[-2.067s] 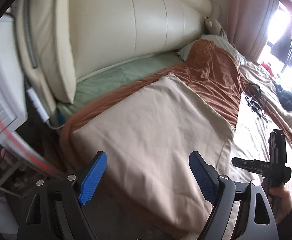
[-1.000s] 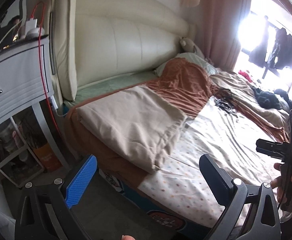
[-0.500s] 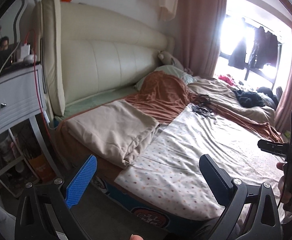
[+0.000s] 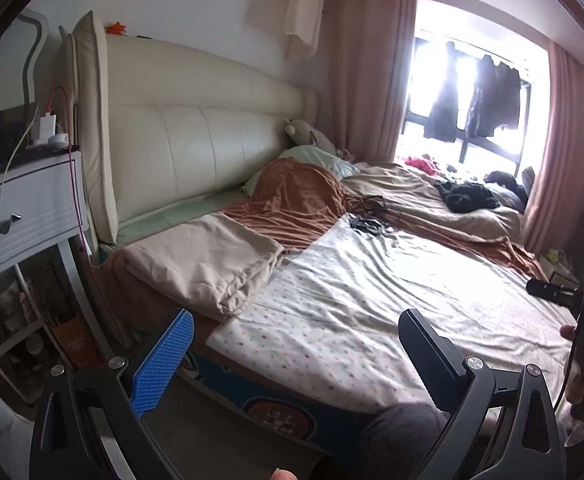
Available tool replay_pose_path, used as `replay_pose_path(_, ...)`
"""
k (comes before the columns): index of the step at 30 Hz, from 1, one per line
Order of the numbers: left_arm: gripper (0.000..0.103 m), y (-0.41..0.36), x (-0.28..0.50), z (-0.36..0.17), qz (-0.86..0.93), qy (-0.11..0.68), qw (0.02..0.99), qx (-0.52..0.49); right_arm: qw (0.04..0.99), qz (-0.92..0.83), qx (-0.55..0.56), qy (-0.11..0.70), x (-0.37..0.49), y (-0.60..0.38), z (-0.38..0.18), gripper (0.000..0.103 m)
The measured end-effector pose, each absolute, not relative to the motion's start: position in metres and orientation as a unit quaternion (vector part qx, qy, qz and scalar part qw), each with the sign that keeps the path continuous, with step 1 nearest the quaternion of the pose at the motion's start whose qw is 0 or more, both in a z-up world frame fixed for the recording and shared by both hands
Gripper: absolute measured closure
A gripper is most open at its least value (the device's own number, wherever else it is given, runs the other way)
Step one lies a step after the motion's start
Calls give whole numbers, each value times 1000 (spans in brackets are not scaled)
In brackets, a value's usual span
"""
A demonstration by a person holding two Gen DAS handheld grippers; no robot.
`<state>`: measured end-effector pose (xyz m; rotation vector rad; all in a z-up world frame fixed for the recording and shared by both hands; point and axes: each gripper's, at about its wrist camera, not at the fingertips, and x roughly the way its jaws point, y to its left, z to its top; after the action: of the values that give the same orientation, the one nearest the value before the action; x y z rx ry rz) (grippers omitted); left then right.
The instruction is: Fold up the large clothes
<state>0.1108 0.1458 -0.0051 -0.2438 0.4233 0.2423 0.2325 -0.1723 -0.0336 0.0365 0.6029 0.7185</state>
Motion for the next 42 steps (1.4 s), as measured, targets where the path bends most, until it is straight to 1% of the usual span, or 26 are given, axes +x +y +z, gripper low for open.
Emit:
replay_pose_path(5, 0, 123, 88, -10, 109, 204, 968, -103, 893, 347, 36, 283, 204, -198, -37, 0)
replay_pose_path(10, 0, 101, 71, -16, 97, 193, 972, -91, 904, 339, 39, 258, 169, -219, -39, 0)
replay_pose_path(22, 0, 59, 58, -24, 84, 176, 978, -71, 922, 301, 34, 243, 126, -258, -64, 0)
replay_pose_path(31, 0, 43, 74, -36, 65, 176, 979, -77, 929, 267, 39, 255, 132, -272, -87, 0)
replay_pose_path(42, 0, 42, 87, -42, 63, 188, 976, -87, 926, 267, 43, 262, 143, -265, -96, 0)
